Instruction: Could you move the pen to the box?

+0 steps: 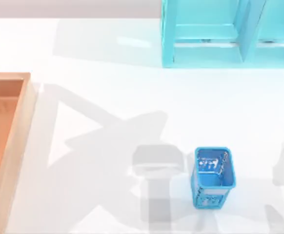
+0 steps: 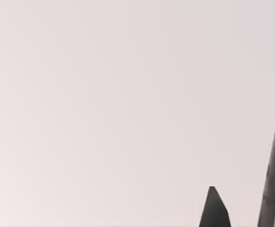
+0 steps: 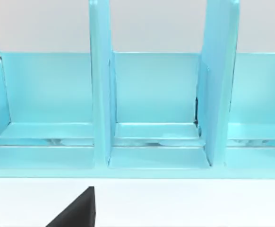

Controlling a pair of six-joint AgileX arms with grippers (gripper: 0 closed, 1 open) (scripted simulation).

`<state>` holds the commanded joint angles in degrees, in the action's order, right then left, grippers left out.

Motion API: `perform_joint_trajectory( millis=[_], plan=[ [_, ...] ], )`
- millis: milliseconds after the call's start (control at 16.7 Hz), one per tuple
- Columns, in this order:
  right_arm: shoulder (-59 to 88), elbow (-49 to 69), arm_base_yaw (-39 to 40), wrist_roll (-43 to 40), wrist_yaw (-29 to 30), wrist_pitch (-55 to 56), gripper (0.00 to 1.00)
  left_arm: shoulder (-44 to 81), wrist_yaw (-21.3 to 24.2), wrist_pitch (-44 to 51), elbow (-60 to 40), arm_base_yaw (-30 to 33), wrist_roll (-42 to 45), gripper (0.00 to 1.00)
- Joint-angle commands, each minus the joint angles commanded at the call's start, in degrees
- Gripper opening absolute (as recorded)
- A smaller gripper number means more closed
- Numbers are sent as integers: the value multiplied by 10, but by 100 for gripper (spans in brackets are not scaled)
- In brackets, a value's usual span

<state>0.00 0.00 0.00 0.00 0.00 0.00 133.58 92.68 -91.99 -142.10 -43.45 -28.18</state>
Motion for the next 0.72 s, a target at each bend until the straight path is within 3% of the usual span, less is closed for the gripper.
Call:
perform_joint_trajectory(
  millis=[360,720],
  plan=[
    [0,0,0,0,0,0,100,-37,-54,263,75,14,244,0],
    [0,0,0,0,0,0,100,-83,-118,647,189,33,583,0]
  ],
)
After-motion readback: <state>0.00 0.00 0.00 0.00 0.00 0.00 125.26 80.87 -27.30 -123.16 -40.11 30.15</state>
